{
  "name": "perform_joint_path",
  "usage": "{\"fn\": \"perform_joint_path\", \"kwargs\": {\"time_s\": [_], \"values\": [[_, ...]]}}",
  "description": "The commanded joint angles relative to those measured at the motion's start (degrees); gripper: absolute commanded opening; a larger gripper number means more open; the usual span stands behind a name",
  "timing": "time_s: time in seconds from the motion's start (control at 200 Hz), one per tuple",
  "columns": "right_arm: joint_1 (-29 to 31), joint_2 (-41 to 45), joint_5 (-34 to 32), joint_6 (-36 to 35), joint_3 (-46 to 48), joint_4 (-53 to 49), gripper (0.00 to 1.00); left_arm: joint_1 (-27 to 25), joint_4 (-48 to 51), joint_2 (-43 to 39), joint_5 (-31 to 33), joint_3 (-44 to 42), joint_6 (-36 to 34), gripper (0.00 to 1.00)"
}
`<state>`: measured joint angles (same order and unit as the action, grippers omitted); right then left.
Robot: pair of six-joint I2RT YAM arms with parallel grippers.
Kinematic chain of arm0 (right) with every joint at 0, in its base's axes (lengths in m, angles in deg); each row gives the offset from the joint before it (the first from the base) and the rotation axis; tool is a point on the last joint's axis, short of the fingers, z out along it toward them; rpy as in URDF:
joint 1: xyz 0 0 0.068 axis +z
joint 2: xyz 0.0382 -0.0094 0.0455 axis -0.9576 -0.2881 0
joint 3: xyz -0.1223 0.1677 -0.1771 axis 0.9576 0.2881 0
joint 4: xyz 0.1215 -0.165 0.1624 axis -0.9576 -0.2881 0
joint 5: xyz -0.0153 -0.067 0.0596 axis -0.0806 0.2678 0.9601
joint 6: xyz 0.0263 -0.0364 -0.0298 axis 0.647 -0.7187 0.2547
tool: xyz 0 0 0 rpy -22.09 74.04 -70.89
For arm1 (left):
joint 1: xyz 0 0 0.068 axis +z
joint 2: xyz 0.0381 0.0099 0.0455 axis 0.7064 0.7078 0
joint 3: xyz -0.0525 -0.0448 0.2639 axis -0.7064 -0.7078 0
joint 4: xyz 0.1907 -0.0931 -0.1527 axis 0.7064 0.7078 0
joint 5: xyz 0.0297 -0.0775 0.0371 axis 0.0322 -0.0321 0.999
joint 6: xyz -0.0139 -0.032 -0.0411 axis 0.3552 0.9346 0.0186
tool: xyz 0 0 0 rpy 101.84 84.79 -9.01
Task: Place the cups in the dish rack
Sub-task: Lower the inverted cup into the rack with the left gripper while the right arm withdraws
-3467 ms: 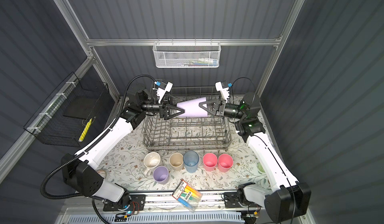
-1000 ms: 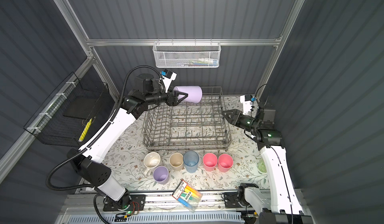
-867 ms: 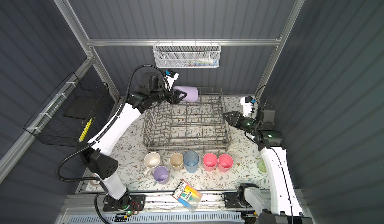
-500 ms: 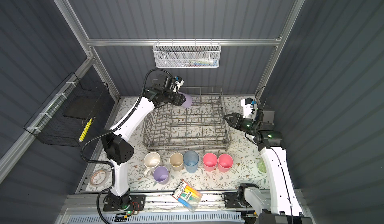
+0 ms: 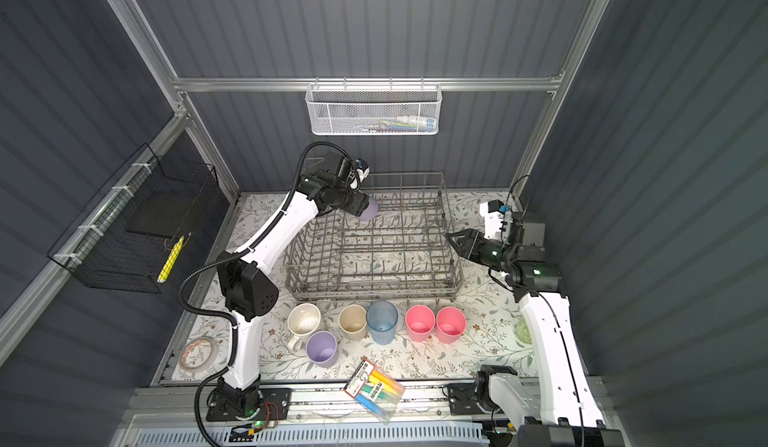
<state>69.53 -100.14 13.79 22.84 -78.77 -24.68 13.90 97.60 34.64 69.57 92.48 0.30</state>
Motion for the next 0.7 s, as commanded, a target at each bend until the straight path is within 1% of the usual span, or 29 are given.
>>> {"fn": "perform_joint_path", "kwargs": {"time_s": [0.0,0.165,0.315,0.51,0.695], "values": [[-0.23,-0.51,0.27,-0.29,0.78,0.69,0.43,-0.27,1.43,0.86,-0.48,1.67,-1.42,0.01],[-0.23,-0.35,0.35,-0.23,1.33,0.92,0.43,-0.33,2.17,2.49,-2.47,2.67,-1.1,0.01],[-0.23,-0.29,0.35,-0.19,1.73,0.84,0.43,-0.33,2.96,4.37,-2.41,3.46,-1.13,0.02],[-0.22,-0.43,0.47,-0.13,2.19,1.01,0.43,-0.29,3.33,6.42,-1.07,4.04,-1.06,0.05],[-0.23,-0.65,0.52,-0.04,2.58,1.19,0.43,-0.72,3.46,8.93,1.02,5.31,-0.82,0.11]]}}
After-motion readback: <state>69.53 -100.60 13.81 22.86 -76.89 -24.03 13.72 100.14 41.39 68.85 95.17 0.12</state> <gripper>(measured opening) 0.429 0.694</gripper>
